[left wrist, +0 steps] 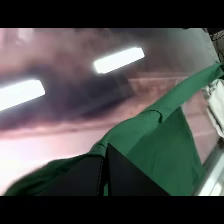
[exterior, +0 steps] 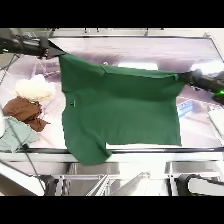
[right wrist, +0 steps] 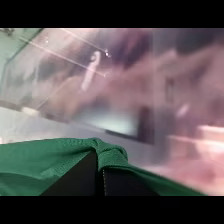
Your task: Fold the shirts.
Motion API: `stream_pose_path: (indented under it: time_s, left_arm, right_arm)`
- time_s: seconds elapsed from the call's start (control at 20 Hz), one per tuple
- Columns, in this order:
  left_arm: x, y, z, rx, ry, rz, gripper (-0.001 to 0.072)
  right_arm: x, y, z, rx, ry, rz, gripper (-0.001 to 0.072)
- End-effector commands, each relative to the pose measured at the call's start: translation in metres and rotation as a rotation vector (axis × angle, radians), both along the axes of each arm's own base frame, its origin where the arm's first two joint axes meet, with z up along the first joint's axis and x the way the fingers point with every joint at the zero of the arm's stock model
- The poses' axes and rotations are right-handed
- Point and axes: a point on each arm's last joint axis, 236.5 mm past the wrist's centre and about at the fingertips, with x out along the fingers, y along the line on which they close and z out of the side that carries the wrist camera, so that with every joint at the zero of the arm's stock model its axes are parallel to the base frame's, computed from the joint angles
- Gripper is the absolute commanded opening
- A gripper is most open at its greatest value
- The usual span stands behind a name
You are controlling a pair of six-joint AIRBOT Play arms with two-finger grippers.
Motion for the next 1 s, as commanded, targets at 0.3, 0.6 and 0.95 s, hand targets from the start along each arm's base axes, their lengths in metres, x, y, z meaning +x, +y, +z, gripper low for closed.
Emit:
stream_pose_path:
  time_s: [0.3,0.6,0.95]
  left_arm:
    - [0.043,0.027,-0.079,0.046,0.053,0.136,0.0017]
    - [-0.029,0.019,-0.121,0.190,0.348,-0.028,0.0016]
    - [-0.081,0.013,-0.174,0.167,0.537,0.016,0.0017]
  right_arm:
    - [0.069,-0.013,-0.045,0.007,0.006,0.025,0.0017]
    - [0.022,-0.002,-0.083,-0.047,0.135,0.230,0.0017]
    - [-0.025,-0.027,-0.108,-0.090,0.273,0.323,0.0018]
